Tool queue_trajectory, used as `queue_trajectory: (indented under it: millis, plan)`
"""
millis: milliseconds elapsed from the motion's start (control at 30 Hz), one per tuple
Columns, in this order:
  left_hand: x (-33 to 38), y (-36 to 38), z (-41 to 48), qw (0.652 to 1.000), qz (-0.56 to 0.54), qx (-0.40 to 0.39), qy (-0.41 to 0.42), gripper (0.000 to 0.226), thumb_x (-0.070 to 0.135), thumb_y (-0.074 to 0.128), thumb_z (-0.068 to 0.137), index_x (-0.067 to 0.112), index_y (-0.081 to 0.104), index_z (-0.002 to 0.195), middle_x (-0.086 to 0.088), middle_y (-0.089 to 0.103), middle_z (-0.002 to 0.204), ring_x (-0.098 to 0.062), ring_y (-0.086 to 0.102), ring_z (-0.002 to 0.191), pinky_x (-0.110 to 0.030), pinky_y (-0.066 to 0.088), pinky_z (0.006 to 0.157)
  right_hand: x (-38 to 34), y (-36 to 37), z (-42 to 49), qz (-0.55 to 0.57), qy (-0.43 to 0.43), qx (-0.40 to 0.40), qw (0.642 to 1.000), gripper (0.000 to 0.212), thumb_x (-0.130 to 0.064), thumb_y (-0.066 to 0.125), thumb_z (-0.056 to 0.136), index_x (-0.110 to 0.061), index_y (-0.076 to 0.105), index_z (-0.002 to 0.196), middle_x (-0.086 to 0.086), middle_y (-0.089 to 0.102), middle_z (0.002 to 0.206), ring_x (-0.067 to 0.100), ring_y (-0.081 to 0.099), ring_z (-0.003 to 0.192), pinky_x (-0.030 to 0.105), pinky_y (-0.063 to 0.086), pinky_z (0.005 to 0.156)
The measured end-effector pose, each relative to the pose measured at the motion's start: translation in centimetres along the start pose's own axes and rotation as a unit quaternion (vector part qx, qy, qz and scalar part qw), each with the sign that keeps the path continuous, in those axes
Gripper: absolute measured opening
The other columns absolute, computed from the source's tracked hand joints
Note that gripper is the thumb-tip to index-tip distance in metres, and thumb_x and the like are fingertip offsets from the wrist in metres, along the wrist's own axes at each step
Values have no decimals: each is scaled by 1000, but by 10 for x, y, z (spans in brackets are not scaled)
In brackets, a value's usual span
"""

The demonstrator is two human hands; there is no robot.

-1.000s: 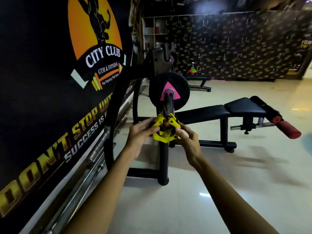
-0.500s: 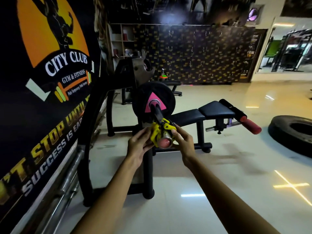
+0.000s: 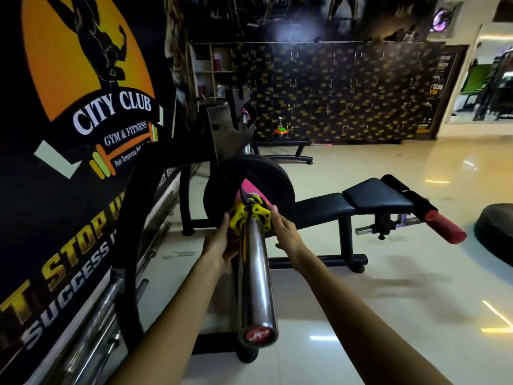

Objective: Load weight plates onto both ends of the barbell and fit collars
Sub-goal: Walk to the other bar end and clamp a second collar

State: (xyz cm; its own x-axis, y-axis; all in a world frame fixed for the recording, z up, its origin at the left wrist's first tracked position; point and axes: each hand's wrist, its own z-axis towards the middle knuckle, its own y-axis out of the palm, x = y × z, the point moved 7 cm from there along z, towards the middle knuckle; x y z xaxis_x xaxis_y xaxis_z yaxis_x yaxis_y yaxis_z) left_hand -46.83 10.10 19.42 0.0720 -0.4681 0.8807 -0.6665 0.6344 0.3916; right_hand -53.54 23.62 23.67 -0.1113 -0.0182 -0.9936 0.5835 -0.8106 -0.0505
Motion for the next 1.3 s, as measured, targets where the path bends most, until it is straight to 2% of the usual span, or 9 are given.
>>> queue_trajectory:
  millis: [200,367,467,600,733,833,933,1067,1300]
  plan:
    - [22,5,36,995,91,47,18,53,53,63,79,9,64,110,-10,69,90,-21,66,71,-26,51,49,11,-11,42,-12,0,-16,1000,51,-51,34,93,-15,68,82,-8,67,72,0,63,66,2,44,53]
    - [20,8,36,995,90,35,8,39,45,63,82,11,64,101,-7,67,78,-13,64,53,-20,48,42,-6,-21,49,-65,63,45,995,85,-82,45,58,-5,62,90,18,67,95,34,63,94,48,52,88]
    - [21,12,33,995,88,39,3,48,46,62,83,8,61,111,-14,68,101,-25,67,81,-29,50,57,-36,-6,55,-234,70,44,969,73,-85,50,57,-15,53,76,7,58,86,25,57,81,39,51,77]
    - [25,15,33,993,109,39,10,52,48,57,86,11,56,122,-17,66,113,-31,64,97,-34,52,64,-48,7,66,-302,100,44,947,85,-78,51,68,-5,57,112,7,52,91,21,49,74,31,43,66]
    - [24,17,36,993,113,14,13,48,41,52,91,6,54,124,-18,64,113,-25,63,82,-30,49,54,-41,-12,65,-161,120,97,975,65,-58,55,80,-1,56,112,15,61,110,33,61,91,43,55,78]
    - [22,15,36,994,104,18,1,46,39,50,93,3,55,122,-16,67,100,-18,61,67,-28,48,49,-26,-14,54,23,163,38,986,55,-43,64,81,-3,56,117,20,62,117,32,64,90,37,54,67]
    - [23,14,32,994,107,21,5,40,40,54,91,8,60,113,0,64,79,-12,60,62,-24,47,38,-20,-5,49,118,195,1,974,55,-39,65,81,-6,53,124,18,60,122,32,62,102,43,54,82]
    - [26,12,34,997,77,14,3,42,34,60,88,6,56,119,-8,64,99,-16,59,68,-27,48,47,-13,-4,50,125,217,10,968,57,-38,63,83,-5,50,127,18,58,123,32,58,107,47,46,98]
    - [22,13,35,999,39,-1,-26,42,31,62,87,5,56,120,-13,60,106,-17,58,69,-29,49,53,11,-12,46,174,228,56,956,23,-24,65,84,-3,62,93,4,70,66,19,61,76,37,51,85]
